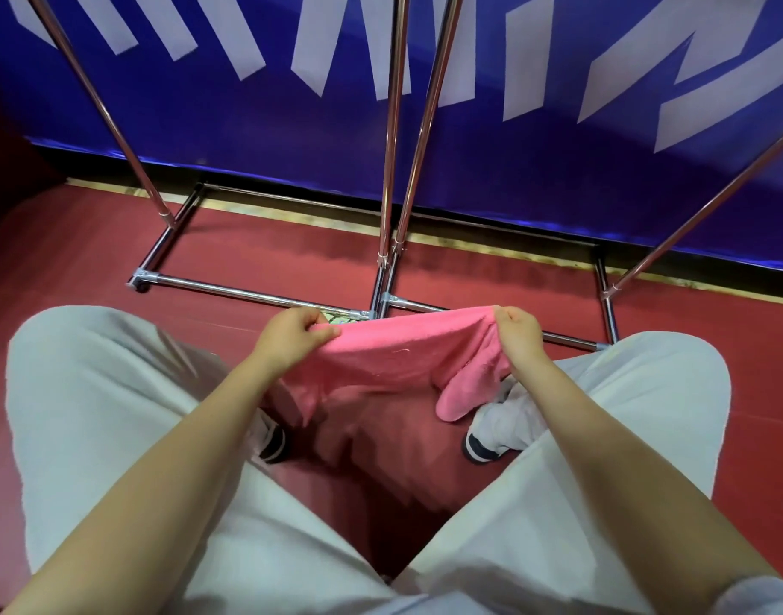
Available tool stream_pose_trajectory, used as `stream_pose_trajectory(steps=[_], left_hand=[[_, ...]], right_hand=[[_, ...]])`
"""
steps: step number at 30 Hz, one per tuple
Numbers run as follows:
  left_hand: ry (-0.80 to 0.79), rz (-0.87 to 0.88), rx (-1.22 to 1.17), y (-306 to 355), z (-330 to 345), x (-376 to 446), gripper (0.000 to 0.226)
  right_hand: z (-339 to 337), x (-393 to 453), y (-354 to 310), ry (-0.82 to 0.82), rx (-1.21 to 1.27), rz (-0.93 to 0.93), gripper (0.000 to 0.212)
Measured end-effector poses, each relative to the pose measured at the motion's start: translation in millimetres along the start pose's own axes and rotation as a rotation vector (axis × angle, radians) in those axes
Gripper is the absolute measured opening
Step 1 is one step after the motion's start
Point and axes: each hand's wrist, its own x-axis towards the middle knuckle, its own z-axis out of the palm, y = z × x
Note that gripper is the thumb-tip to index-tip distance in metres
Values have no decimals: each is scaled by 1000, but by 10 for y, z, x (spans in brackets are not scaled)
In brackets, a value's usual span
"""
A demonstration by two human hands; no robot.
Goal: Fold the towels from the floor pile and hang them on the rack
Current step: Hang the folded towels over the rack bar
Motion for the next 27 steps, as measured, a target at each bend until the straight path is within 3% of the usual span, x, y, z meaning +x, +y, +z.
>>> stream_pose_trajectory(steps=[5, 9, 14, 19, 23, 27], left_hand=[[-5, -79, 35, -296, 2, -47, 21], [54, -152, -89, -424, -79, -39, 14], [171, -298, -590, -411, -141, -46, 30], [186, -350, -959, -144, -141, -15, 20], [179, -376, -1051, 251, -49, -25, 9], [210, -232, -987, 624, 82, -100, 15]], right_hand=[[30, 21, -17, 25, 55, 36, 33], [55, 24, -76, 39, 114, 43, 31], [89, 34, -142, 28, 187, 39, 21], [136, 71, -189, 39, 230, 119, 22], [167, 21, -328, -38, 573, 369, 18], [218, -149, -556, -220, 829, 322, 14]])
